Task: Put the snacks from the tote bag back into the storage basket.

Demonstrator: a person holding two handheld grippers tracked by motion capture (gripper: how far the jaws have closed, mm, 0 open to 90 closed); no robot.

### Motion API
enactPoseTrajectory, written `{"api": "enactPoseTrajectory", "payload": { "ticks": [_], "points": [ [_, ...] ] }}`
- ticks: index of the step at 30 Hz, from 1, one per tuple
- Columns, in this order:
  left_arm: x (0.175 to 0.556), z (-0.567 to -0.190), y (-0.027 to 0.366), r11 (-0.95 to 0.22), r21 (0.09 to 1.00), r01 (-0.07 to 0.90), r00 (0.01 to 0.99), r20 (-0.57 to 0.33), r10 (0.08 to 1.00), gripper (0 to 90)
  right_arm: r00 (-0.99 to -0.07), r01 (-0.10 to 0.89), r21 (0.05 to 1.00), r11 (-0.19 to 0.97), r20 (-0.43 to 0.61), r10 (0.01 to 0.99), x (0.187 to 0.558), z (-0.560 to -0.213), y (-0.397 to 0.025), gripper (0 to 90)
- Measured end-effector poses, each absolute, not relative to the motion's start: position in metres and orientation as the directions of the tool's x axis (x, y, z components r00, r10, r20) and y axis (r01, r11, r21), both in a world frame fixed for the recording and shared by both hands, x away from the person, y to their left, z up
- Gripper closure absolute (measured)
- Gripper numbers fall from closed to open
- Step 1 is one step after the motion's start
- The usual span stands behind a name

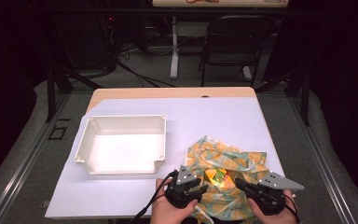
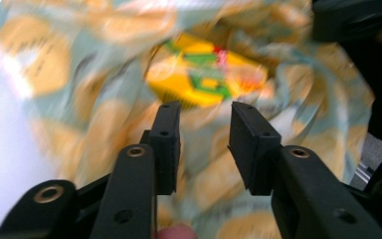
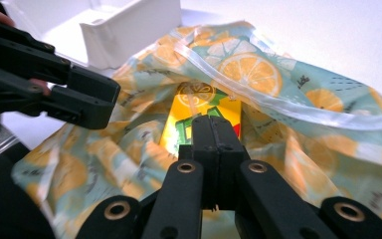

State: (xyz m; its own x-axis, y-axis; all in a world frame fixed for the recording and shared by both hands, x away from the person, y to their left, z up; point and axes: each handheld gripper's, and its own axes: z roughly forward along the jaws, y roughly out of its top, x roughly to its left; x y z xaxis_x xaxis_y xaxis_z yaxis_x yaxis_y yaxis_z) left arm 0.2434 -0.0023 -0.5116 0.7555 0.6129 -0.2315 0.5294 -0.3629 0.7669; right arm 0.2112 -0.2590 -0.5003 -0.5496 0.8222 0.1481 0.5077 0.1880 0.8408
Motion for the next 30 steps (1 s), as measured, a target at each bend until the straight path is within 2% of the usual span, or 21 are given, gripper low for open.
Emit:
{"api": "enactPoseTrajectory", "payload": {
  "ticks": [5, 11, 12, 13, 16, 20, 23, 25, 30],
  "points": [
    [0.251, -0.523, -0.015, -0.361, 0.759, 0.543, 0.761, -0.263, 0.593, 49.7, -0.549, 0.527, 0.818, 0.230, 0.121, 0.827, 0.223, -0.508, -0.247, 90.0],
    [0.249, -0.532, -0.017, -0.387, 0.739, 0.551, 0.768, -0.268, 0.582, 48.4, -0.552, 0.542, 0.807, 0.233, 0.133, 0.823, 0.226, -0.518, -0.242, 90.0],
    [0.249, -0.533, -0.017, -0.392, 0.736, 0.552, 0.771, -0.272, 0.575, 50.1, -0.542, 0.538, 0.812, 0.226, 0.129, 0.830, 0.226, -0.517, -0.242, 87.2],
    [0.248, -0.534, -0.016, -0.410, 0.728, 0.550, 0.777, -0.267, 0.570, 51.4, -0.532, 0.537, 0.817, 0.210, 0.135, 0.836, 0.227, -0.516, -0.242, 80.3],
    [0.245, -0.539, -0.015, -0.448, 0.705, 0.550, 0.788, -0.260, 0.558, 64.4, -0.496, 0.540, 0.825, 0.167, 0.151, 0.855, 0.232, -0.515, -0.241, 63.1],
    [0.246, -0.547, -0.014, -0.493, 0.664, 0.563, 0.794, -0.269, 0.545, 80.5, -0.484, 0.588, 0.785, 0.196, 0.148, 0.862, 0.242, -0.520, -0.230, 42.1],
    [0.246, -0.553, -0.013, -0.518, 0.640, 0.567, 0.798, -0.273, 0.537, 84.2, -0.465, 0.623, 0.750, 0.222, 0.127, 0.876, 0.247, -0.525, -0.221, 29.9],
    [0.245, -0.555, -0.013, -0.517, 0.636, 0.573, 0.795, -0.278, 0.539, 84.6, -0.456, 0.642, 0.733, 0.226, 0.128, 0.880, 0.248, -0.529, -0.216, 25.2],
    [0.244, -0.556, -0.011, -0.521, 0.635, 0.570, 0.795, -0.268, 0.543, 84.6, -0.453, 0.653, 0.721, 0.232, 0.126, 0.883, 0.246, -0.530, -0.215, 25.1]
  ]
}}
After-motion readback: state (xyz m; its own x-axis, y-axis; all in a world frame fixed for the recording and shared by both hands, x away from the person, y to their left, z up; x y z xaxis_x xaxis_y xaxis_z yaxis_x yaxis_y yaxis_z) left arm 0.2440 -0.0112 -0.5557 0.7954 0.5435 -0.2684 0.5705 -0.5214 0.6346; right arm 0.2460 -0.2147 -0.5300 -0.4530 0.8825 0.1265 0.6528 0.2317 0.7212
